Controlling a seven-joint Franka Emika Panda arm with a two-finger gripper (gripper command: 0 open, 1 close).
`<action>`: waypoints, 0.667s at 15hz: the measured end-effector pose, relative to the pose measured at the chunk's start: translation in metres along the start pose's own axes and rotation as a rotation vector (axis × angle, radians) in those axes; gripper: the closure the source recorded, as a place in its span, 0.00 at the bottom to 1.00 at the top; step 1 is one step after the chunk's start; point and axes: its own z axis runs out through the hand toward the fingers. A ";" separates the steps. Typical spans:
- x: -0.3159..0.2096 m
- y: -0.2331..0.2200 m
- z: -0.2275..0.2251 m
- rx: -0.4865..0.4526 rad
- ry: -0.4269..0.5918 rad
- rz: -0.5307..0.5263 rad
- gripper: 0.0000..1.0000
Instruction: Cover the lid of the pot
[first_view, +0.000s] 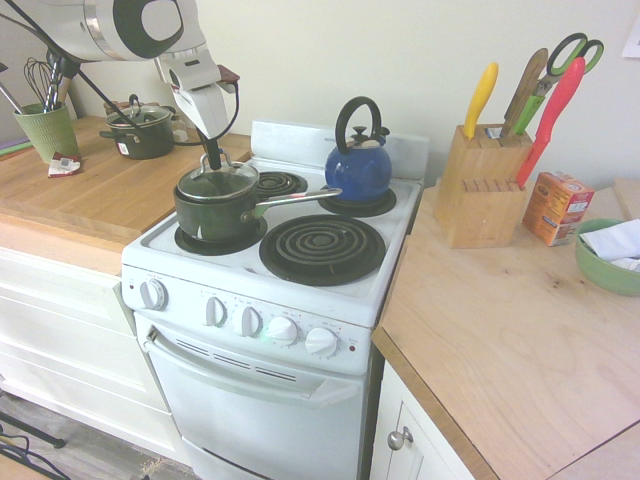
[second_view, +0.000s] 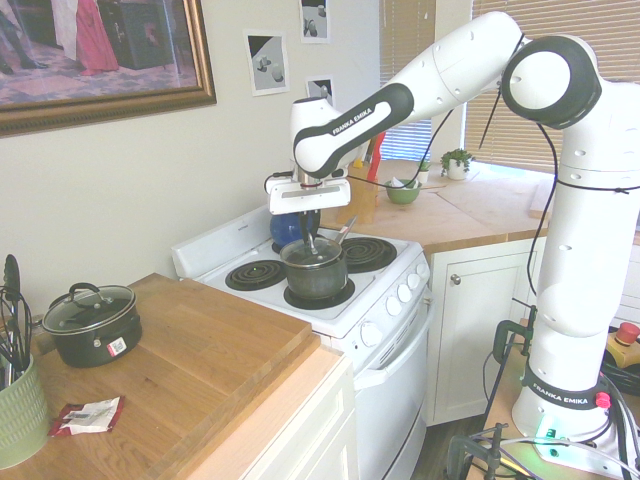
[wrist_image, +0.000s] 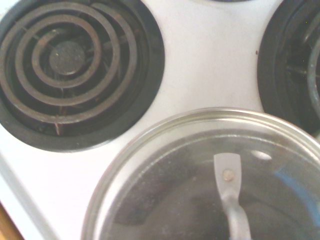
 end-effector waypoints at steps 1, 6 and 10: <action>0.000 0.000 0.000 0.001 0.000 0.000 1.00; -0.003 0.008 -0.007 0.008 0.000 -0.006 1.00; -0.009 0.025 -0.023 0.027 0.002 -0.016 1.00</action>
